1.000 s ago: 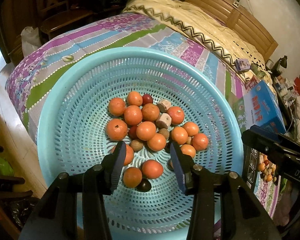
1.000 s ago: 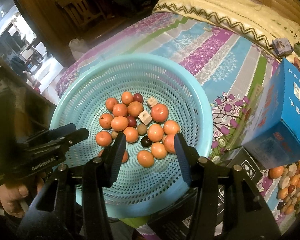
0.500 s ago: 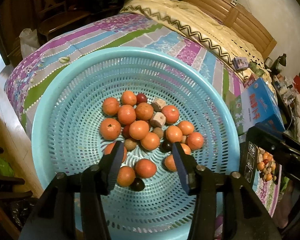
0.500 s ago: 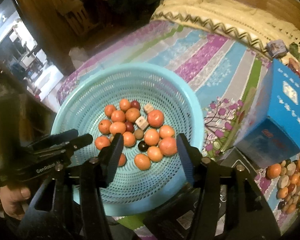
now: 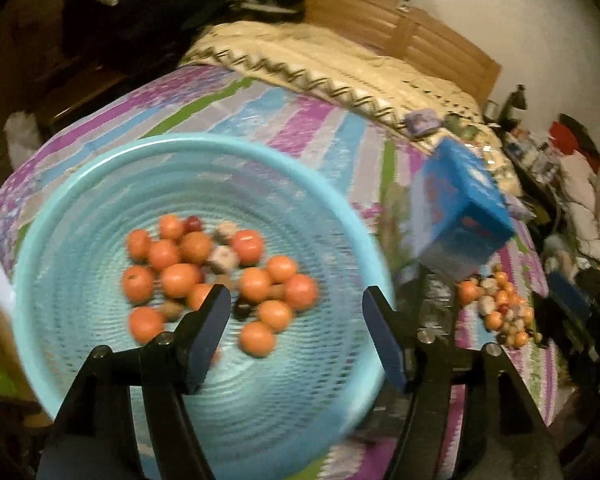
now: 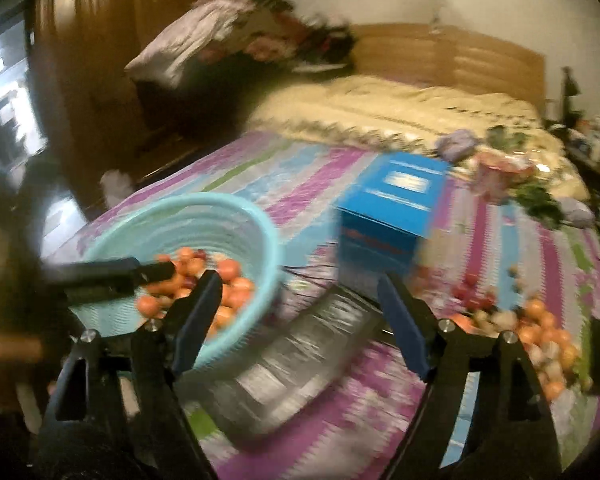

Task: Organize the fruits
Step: 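Move both open tools back to the fruit pile, then grasp a large orange with the left tool while the right tool grasps a dark plum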

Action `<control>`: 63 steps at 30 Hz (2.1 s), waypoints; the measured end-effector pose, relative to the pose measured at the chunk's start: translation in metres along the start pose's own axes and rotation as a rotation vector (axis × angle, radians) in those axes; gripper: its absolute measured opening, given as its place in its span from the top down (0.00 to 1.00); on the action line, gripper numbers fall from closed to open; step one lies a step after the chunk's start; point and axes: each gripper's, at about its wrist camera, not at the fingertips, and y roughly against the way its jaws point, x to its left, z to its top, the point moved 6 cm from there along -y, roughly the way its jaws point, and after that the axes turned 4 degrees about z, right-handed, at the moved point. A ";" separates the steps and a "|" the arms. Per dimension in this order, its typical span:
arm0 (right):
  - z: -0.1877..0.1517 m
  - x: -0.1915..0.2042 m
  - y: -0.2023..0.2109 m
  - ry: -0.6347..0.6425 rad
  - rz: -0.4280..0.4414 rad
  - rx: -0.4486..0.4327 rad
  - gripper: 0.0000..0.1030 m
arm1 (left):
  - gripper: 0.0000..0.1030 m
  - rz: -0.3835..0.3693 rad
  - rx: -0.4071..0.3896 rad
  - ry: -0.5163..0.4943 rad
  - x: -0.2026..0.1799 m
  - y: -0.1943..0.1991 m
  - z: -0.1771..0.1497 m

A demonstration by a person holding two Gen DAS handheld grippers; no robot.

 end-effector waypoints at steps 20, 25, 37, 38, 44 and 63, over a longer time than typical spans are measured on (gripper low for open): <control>-0.150 -0.209 0.085 -0.386 -0.299 0.085 0.22 | 0.32 -0.313 0.113 -0.349 -0.245 -0.044 -0.079; -0.174 -0.225 0.093 -0.425 -0.291 0.109 0.26 | 0.34 -0.360 0.213 -0.402 -0.292 -0.107 -0.112; -0.215 -0.267 0.098 -0.528 -0.304 0.146 0.27 | 0.56 -0.396 0.261 -0.393 -0.344 -0.189 -0.138; -0.216 -0.268 0.096 -0.535 -0.304 0.147 0.28 | 0.56 -0.394 0.248 -0.394 -0.346 -0.191 -0.136; -0.216 -0.266 0.082 -0.531 -0.266 0.160 0.37 | 0.57 -0.374 0.193 -0.435 -0.356 -0.199 -0.131; -0.166 -0.255 -0.034 -0.405 -0.217 0.213 0.63 | 0.64 -0.319 0.147 -0.294 -0.278 -0.163 -0.114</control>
